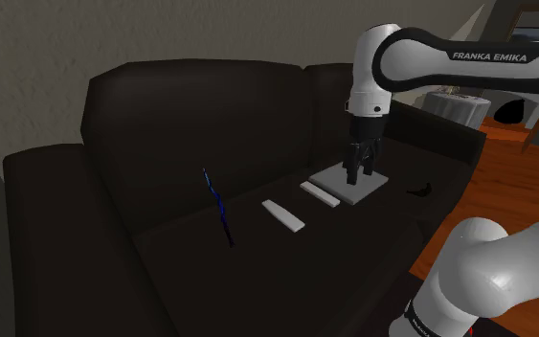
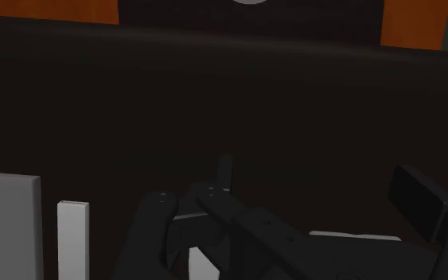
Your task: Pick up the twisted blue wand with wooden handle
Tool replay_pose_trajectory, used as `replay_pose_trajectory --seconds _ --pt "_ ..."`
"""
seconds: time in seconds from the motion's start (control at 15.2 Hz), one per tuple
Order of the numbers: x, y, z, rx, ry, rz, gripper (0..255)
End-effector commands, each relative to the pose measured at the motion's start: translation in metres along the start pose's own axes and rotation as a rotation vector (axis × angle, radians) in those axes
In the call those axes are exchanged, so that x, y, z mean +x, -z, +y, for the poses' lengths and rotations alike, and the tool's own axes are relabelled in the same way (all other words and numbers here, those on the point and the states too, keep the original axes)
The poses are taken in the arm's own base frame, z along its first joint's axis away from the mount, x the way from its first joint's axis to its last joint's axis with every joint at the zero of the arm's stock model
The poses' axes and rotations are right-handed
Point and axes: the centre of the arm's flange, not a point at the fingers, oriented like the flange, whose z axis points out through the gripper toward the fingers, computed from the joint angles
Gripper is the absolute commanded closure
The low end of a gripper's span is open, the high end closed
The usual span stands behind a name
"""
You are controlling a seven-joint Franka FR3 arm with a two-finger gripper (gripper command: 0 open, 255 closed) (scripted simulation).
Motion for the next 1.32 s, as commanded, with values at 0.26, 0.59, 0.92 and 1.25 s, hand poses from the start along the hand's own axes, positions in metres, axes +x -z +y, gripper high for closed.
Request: replay_pose_trajectory --seconds 0.26,0.59,0.92,1.25 --pt "0.039 -0.016 -0.032 -0.029 -0.04 0.024 0" --pt "0.089 -0.037 -0.068 -0.065 -0.09 0.053 0" --pt "0.142 -0.057 -0.101 -0.101 -0.14 0.083 0" --pt "0.198 -0.077 -0.131 -0.137 -0.19 0.112 0"
